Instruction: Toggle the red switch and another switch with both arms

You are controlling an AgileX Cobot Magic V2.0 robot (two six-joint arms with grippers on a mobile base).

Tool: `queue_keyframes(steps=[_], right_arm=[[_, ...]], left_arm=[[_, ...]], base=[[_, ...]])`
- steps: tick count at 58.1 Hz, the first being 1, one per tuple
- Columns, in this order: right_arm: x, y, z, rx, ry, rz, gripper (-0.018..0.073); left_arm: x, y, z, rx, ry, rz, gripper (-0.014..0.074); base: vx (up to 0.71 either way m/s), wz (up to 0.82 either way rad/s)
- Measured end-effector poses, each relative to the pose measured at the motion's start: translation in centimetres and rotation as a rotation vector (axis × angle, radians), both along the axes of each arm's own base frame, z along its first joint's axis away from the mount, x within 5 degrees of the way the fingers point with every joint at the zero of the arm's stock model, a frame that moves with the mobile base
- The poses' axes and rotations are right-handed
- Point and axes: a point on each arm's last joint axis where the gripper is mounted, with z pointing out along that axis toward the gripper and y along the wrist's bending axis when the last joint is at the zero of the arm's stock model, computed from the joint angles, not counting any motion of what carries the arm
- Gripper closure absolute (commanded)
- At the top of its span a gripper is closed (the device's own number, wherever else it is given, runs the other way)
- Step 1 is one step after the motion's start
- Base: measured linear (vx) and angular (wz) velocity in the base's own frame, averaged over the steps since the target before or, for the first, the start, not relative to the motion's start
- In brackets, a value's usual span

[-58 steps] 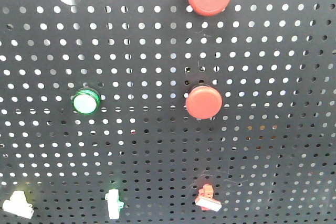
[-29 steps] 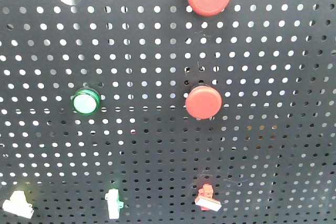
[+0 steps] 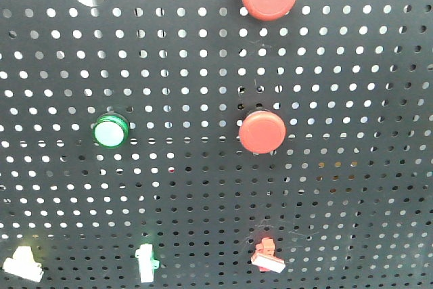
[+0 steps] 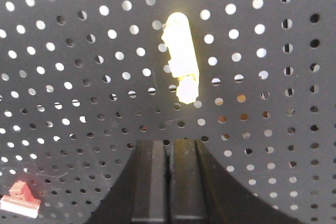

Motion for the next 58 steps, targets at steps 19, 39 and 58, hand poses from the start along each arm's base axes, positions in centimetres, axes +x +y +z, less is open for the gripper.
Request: queue_keyframes(steps=[19,39,58], right_arm=[[0.0,0.0,0.0,-0.072,-0.014,0.007,0.0565],[0.0,0.0,-0.1,-0.077,-0.003,0.010,0.0565],[-0.1,0.1,-0.7,-0.088,0.060,0.027,0.0565]], left_arm=[[3.4,-3.2,-2.1,0.089,0.175,-0.212,0.0594],[5.5,-4.3,-3.4,0.137,0.246,-0.235,0.0594],[5.9,-4.4,-3.5,0.115,0.284,-0.232,0.0594]], base=[[0.00,0.00],[0.00,0.00],[0.00,0.02]])
